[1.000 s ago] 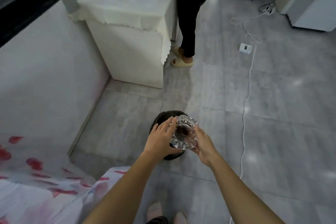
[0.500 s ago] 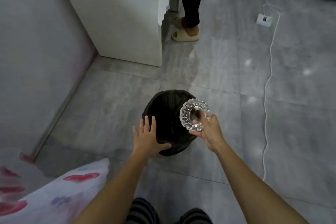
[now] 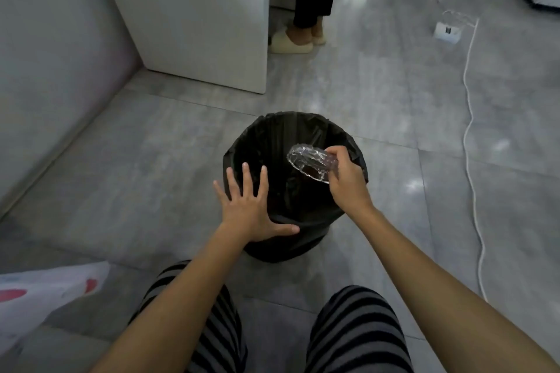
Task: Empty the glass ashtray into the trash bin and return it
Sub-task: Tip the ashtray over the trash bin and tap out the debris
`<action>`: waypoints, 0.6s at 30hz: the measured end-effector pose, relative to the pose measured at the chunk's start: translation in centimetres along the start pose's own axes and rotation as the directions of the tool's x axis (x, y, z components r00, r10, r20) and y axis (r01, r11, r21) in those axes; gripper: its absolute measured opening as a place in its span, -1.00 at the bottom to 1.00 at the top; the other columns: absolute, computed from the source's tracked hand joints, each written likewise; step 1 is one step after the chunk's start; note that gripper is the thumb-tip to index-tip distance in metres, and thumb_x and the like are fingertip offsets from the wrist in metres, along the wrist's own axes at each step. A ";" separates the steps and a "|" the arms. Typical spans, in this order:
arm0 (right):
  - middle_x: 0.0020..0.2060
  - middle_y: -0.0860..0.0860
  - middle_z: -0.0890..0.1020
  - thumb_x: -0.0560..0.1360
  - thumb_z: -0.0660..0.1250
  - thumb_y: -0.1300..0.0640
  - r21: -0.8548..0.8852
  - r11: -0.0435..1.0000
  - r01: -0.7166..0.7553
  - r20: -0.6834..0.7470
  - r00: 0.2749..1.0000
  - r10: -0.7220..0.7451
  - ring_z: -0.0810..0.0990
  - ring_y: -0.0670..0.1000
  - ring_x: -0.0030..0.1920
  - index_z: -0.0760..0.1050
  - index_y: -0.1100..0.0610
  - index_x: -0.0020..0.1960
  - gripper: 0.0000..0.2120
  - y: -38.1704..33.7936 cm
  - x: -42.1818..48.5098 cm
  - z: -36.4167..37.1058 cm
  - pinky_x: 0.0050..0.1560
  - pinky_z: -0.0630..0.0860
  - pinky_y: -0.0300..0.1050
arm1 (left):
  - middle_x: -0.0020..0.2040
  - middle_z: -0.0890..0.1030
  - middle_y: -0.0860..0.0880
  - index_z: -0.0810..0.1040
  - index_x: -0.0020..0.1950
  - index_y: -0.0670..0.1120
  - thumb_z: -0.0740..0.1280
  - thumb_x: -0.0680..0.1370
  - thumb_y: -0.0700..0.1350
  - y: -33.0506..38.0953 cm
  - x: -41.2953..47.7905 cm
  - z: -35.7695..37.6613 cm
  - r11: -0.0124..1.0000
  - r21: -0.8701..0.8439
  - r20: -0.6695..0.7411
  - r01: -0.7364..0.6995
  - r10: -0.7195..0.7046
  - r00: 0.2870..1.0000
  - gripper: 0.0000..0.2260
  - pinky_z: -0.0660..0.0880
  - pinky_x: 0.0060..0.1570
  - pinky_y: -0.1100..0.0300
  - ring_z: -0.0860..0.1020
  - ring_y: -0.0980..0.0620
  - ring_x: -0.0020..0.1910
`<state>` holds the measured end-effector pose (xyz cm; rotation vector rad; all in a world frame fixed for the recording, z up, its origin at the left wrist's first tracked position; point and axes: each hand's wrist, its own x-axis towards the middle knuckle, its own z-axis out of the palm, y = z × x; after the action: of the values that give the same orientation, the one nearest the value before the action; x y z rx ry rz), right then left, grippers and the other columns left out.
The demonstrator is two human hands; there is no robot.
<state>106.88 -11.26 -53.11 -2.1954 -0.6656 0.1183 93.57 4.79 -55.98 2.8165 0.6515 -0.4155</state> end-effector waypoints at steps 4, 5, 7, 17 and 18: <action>-0.03 0.13 0.64 0.53 0.23 0.39 -0.116 0.981 0.155 -0.030 0.987 -0.160 0.60 0.07 -0.12 0.41 0.16 0.22 -0.70 -0.6 -0.7 -0.5 -0.19 0.44 -0.14 | 0.54 -0.34 -0.19 -0.38 0.49 -0.08 -0.16 -0.01 0.68 0.4 -0.7 -0.7 0.999 -0.037 -0.030 0.018 -0.020 0.999 0.29 -0.39 0.35 -0.33 -0.41 -0.28 0.47; -0.02 0.15 0.64 0.54 0.23 0.38 -0.155 0.971 0.184 -0.032 0.981 -0.191 0.61 0.12 -0.09 0.42 0.17 0.22 -0.71 -0.9 -0.8 -0.8 -0.19 0.46 -0.12 | 0.54 -0.32 -0.20 -0.36 0.50 -0.10 -0.14 0.02 0.68 0.5 -0.8 -0.9 0.999 -0.041 -0.033 0.026 -0.027 0.999 0.29 -0.38 0.36 -0.32 -0.40 -0.27 0.47; 0.02 0.18 0.64 0.53 0.26 0.38 -0.255 0.932 0.258 -0.039 0.960 -0.276 0.62 0.19 -0.02 0.46 0.18 0.22 -0.71 -1.5 -1.0 -1.7 -0.16 0.55 -0.02 | 0.55 -0.30 -0.20 -0.32 0.51 -0.14 -0.09 0.06 0.67 0.7 -1.2 -1.1 0.999 -0.036 -0.041 0.035 -0.037 0.998 0.28 -0.37 0.37 -0.31 -0.39 -0.25 0.48; -0.16 -0.01 0.71 0.50 0.31 0.33 -0.711 0.170 0.682 0.336 0.543 -0.770 0.69 0.08 -0.05 0.65 0.11 -0.04 -0.80 2.1 -2.8 -6.6 -0.28 0.65 -0.09 | 0.58 -0.12 -0.21 -0.21 0.54 -0.14 -0.28 0.02 0.67 1.6 -1.4 -1.1 0.997 0.058 -0.085 0.058 -0.053 0.995 0.29 -0.38 0.40 -0.25 -0.29 -0.28 0.51; -0.15 -0.02 0.71 0.51 0.29 0.33 -0.710 0.136 0.691 0.360 0.523 -0.772 0.69 0.09 -0.07 0.65 0.11 -0.06 -0.79 2.6 -3.0 -6.5 -0.28 0.65 -0.08 | 0.58 -0.10 -0.21 -0.20 0.54 -0.14 -0.29 0.02 0.67 1.7 -1.3 -1.1 0.996 0.070 -0.091 0.058 -0.052 0.994 0.28 -0.37 0.41 -0.24 -0.27 -0.29 0.51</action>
<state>107.31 -18.61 -51.17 -2.2946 -2.0166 -1.0369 93.45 3.05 -54.25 2.9058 0.7488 -0.3310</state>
